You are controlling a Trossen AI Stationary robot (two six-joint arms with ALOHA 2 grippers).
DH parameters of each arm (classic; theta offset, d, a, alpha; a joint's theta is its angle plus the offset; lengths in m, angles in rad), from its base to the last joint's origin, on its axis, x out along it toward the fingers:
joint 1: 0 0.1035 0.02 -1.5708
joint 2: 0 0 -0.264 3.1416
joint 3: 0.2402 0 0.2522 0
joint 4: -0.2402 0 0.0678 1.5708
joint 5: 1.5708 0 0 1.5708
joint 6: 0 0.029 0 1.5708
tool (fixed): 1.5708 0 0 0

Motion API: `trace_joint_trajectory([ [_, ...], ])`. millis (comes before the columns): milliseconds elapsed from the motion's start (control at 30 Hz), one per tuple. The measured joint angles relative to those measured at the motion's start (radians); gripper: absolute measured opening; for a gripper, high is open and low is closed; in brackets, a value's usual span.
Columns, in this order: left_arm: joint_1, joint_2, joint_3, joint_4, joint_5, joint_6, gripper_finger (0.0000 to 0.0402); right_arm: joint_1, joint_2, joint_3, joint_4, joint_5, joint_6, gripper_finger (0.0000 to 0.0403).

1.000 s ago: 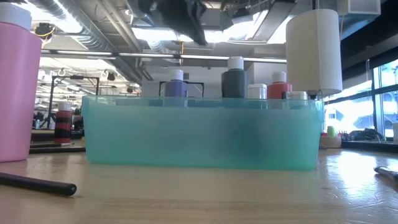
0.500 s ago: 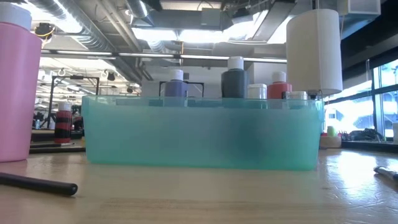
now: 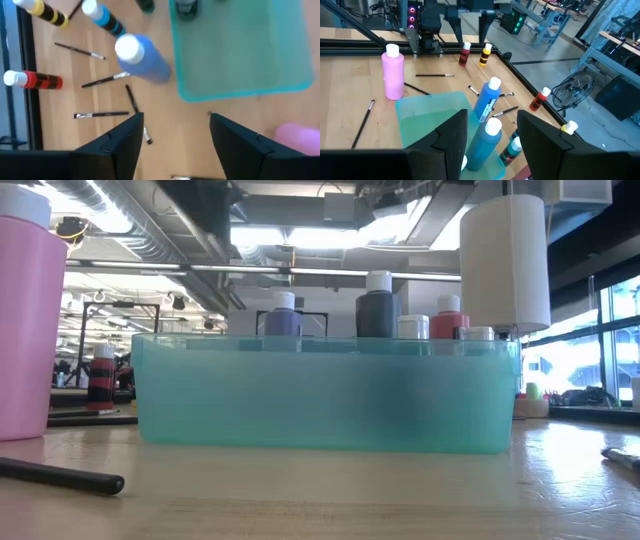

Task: Pick & Place Paint Supplies
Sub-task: Put the black eyeshadow brush into the green cup

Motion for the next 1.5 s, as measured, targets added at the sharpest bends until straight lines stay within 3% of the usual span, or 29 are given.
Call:
trace_joint_trajectory([
  [233, 0.090, -0.001, -0.145, -0.030, 0.002, 0.070, 0.0239, 0.000, 0.000, 0.000, -0.009, -0.002, -0.002, 0.0174],
  [433, 0.148, -0.001, -0.268, -0.016, 0.022, 0.034, 0.0240, 0.000, 0.000, 0.000, -0.018, -0.011, -0.004, 0.0174],
  [667, 0.177, 0.000, -0.411, 0.168, 0.024, -0.018, 0.0240, 0.000, 0.000, 0.000, -0.025, -0.011, -0.004, 0.0174],
  [933, 0.236, 0.011, -0.423, 0.224, 0.036, -0.004, 0.0240, 0.000, 0.000, 0.000, -0.027, -0.010, -0.004, 0.0174],
  [1133, 0.320, 0.080, -0.423, 0.277, 0.136, 0.054, 0.0240, 0.000, 0.000, 0.000, -0.027, -0.011, -0.004, 0.0174],
  [1500, 0.363, 0.221, -0.423, 0.310, 0.128, 0.035, 0.0240, 0.000, 0.000, -0.001, -0.033, -0.012, -0.004, 0.0175],
])
